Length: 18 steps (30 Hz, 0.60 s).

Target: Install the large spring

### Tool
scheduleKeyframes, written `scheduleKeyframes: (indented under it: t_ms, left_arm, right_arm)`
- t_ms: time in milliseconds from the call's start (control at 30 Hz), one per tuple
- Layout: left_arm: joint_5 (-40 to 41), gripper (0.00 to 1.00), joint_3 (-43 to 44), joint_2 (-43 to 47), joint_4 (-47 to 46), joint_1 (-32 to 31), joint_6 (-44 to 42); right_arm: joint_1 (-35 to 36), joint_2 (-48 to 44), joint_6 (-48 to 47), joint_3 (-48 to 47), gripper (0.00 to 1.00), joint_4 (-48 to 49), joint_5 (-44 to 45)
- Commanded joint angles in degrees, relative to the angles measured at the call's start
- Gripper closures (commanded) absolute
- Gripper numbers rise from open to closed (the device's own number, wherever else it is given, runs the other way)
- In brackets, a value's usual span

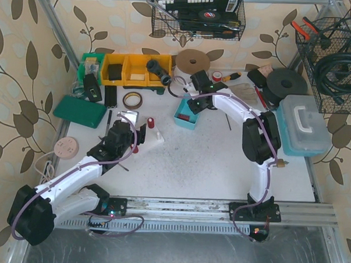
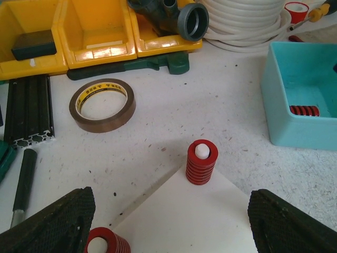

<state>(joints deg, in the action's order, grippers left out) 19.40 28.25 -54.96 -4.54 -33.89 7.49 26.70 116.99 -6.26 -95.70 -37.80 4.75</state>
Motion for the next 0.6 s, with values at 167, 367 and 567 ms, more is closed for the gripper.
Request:
scheduleKeyframes:
  t_ms: [167,367,567]
  left_arm:
    - [-2.89,0.18,-0.24,1.0,-3.19,-0.52,-1.64]
    - [-4.81,0.16,-2.33,1.88,-5.16,-0.52,-2.47]
    - [-6.75,0.13,7.38,2.32,10.43,-0.5,9.5]
  right_arm:
    - [-0.97,-4.85,-4.29,-2.65,0.54,-0.72,-12.34]
    - [-1.07,-5.9,-11.35,-4.38,0.53,-4.57,-13.53]
    - [-1.19,-7.05,-13.09,-3.48,0.53,-6.26,-12.58]
